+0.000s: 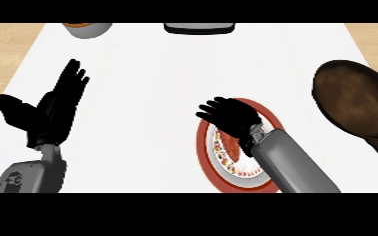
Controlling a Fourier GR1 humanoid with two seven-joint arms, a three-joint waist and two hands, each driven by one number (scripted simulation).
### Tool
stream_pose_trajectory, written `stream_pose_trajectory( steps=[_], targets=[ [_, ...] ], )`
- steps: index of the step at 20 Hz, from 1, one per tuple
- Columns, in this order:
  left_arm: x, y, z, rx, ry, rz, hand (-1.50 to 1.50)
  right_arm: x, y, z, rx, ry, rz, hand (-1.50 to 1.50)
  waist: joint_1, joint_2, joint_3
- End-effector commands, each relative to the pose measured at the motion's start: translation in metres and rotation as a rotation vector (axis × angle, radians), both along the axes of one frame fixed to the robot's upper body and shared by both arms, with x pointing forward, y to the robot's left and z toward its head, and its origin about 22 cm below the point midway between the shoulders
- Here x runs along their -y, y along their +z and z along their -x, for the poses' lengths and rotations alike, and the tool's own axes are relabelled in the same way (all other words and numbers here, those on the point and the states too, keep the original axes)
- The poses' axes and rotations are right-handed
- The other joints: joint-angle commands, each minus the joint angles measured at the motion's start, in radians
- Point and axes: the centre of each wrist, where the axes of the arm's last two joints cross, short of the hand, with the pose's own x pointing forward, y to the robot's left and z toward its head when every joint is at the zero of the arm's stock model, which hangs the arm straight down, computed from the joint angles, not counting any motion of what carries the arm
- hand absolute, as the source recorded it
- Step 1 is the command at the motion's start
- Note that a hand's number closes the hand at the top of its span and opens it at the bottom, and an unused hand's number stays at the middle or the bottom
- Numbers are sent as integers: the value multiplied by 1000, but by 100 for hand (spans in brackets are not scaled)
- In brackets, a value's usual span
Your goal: Pick the sweet potato from the plate and place it in the pan
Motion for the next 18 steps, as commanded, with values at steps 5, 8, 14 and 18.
stream_pose_trajectory(
  steps=[5, 8, 14, 18],
  targets=[
    [-10, 4, 7, -1, 1, -9, 0, 15, -37, -11, -27, 12, -2, -150, 3, 0, 0],
    [11, 10, -11, 4, -5, -1, 0, -19, -37, -10, -32, 83, 4, 150, 1, 1, 0],
    [13, 3, 8, 3, -10, 7, 0, -12, -59, -15, -30, 101, -82, 150, 6, 1, 0],
    [13, 7, 6, 7, -28, 6, 0, -9, -47, -24, -43, 99, -125, 150, 2, 1, 0]
  ],
)
